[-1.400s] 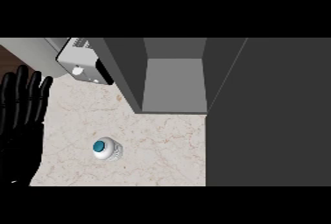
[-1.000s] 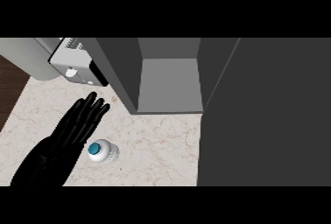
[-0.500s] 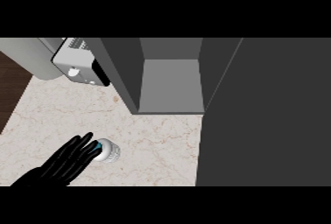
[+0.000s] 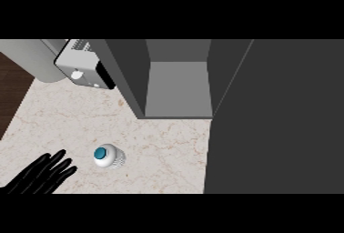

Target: Pick up the bottled water, place it into the cabinet and close the cabinet

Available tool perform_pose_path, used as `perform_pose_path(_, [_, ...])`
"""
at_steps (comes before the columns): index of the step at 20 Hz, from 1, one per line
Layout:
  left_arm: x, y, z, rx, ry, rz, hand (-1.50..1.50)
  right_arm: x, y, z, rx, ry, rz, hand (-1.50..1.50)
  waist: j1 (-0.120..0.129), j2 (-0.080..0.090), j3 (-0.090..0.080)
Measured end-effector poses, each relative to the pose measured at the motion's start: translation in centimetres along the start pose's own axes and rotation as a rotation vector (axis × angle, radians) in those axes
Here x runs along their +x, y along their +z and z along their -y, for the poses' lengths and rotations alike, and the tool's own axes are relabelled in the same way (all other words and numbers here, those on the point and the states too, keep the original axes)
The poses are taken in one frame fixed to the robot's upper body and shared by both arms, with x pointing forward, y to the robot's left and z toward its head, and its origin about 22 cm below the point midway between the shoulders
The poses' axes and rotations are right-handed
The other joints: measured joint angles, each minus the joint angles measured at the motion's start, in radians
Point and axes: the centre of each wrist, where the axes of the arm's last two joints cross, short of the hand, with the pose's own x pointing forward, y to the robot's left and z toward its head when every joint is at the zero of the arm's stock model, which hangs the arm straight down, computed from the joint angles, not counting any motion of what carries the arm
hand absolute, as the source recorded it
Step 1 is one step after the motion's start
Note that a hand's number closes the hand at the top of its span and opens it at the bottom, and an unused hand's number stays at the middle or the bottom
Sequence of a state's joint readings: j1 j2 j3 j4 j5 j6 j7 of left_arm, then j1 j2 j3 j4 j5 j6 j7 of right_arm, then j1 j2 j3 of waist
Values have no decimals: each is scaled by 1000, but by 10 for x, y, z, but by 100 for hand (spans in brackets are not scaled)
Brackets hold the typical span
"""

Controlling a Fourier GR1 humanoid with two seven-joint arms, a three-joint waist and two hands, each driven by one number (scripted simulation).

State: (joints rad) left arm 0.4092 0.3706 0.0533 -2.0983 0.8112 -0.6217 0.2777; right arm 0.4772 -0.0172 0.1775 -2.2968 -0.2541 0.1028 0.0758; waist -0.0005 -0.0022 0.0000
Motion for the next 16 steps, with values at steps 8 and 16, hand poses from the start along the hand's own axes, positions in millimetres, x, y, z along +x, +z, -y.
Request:
perform_pose_path(8, [-7, 12, -20, 0, -12, 21, -150, -5, 8, -2, 12, 9, 4, -150, -1, 0, 0])
perform_pose_path(16, [-21, 12, -43, 67, -17, 47, -150, -16, 11, 2, 19, 15, 16, -150, -2, 1, 0])
